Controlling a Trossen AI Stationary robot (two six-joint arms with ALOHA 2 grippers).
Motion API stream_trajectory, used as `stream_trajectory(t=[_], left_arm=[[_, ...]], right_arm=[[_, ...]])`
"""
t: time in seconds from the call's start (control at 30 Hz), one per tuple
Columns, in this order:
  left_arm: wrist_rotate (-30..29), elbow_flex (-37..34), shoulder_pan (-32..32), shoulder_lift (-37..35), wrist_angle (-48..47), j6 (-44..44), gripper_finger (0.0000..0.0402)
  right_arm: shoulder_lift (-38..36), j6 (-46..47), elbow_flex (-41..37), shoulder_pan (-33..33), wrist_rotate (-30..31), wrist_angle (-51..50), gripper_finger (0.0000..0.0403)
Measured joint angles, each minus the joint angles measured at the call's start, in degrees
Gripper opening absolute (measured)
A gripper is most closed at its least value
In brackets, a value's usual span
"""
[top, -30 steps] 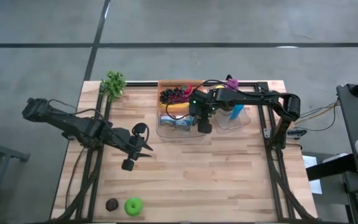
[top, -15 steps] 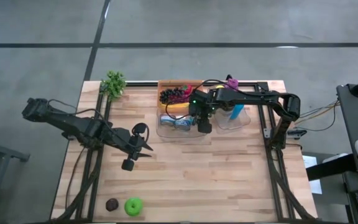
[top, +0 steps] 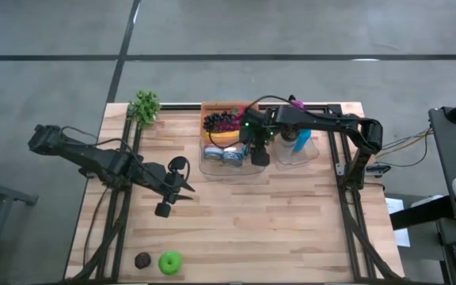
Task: Pick & Place Food Item
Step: Put the yellow and blue can into the left transparent bin, then put the green apple into the orange bin
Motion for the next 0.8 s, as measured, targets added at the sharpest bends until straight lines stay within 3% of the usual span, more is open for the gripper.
stream_trajectory(t=[0.3, 0.8], left_arm=[[0.01, 0.0, 0.0, 0.0, 0.01, 0.0, 0.0118], [0.0, 0.0, 0.0, 0.0, 0.01, 0.0, 0.0118]], right_arm=[[-0.04, -0.01, 0.79, -0.2, 4.67, -0.11, 0.0176], [0.07, 0.02, -2.66, -0.26, 4.55, 3.09, 0.0174]])
